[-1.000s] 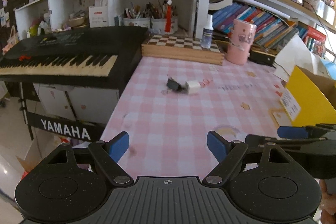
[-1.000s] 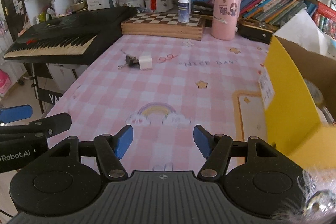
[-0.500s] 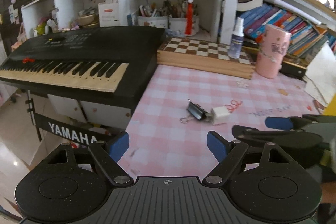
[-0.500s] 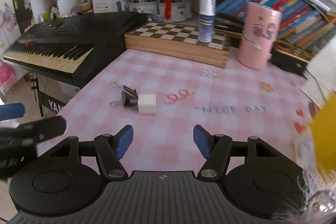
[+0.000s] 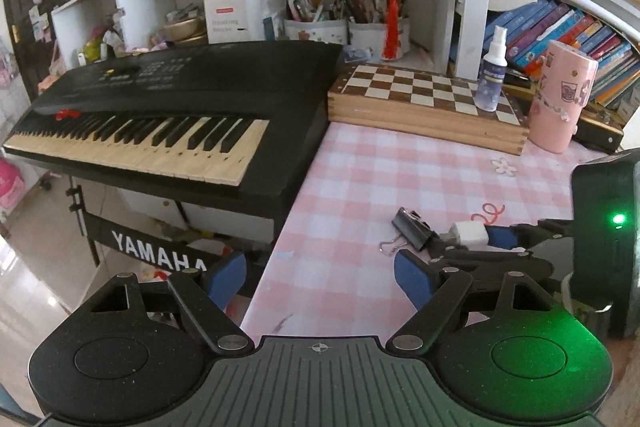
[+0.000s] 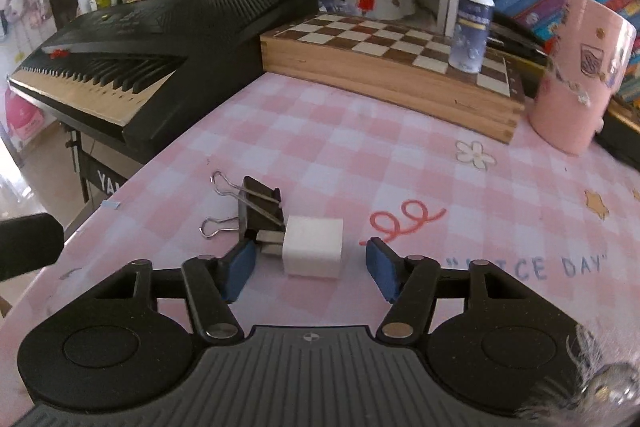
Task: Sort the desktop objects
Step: 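Grasp the black binder clip with the left tool while the right tool grasps the white cube, then carry the binder clip and white cube with both tools to the yellow box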
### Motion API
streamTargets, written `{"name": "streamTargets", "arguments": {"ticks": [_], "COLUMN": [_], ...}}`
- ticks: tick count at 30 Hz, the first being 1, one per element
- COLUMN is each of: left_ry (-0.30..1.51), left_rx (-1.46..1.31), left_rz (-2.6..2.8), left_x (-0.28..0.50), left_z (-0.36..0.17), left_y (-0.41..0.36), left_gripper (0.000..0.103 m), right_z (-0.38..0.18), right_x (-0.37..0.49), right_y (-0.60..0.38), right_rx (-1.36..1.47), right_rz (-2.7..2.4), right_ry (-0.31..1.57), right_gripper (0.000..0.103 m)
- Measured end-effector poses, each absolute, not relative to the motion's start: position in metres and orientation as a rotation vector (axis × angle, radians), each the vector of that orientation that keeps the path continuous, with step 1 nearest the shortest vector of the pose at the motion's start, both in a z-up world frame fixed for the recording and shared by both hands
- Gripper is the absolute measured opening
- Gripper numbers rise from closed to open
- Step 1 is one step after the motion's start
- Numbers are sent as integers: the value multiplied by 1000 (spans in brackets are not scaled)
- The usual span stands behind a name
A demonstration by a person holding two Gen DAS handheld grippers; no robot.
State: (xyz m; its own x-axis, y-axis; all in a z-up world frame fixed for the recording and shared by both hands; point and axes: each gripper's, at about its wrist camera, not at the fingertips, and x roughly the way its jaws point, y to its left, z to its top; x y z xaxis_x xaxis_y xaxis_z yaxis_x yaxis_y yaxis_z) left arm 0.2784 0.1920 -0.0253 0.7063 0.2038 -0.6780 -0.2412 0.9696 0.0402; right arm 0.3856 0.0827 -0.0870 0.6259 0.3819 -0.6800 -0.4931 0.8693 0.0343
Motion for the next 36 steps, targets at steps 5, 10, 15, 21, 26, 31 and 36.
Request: {"name": "streamTargets", "arguments": {"ticks": [5,10,15,21,26,31,36], "left_ry": [752,769,800,807,787,768,757], "left_rx": [-60,-11,51,127,149,221,128], "left_rz": [184,75,-27,-76,-136,-147,-144], "left_x": [298,324,353,372,376,355,336], "left_z": [-36,-54,-75,-88,-90,-87,-69], "left_y": [184,167,160,154,154,143,145], "left_gripper": [84,82,78,65,46,46,46], "right_z": [-76,-57,-50,-52,-50,-48,-43], "right_x": [389,385,375,364,359,354,346], "right_y": [62,24,1,-9,-8,-11,-16], "right_rx": [-117,-63,-65,-89,-82,-62,-43], "right_rz": [468,376,353,359,382,371,350], "right_ry": [741,731,738,766,758,766,759], "right_gripper": [42,42,42,40,40,40,40]}}
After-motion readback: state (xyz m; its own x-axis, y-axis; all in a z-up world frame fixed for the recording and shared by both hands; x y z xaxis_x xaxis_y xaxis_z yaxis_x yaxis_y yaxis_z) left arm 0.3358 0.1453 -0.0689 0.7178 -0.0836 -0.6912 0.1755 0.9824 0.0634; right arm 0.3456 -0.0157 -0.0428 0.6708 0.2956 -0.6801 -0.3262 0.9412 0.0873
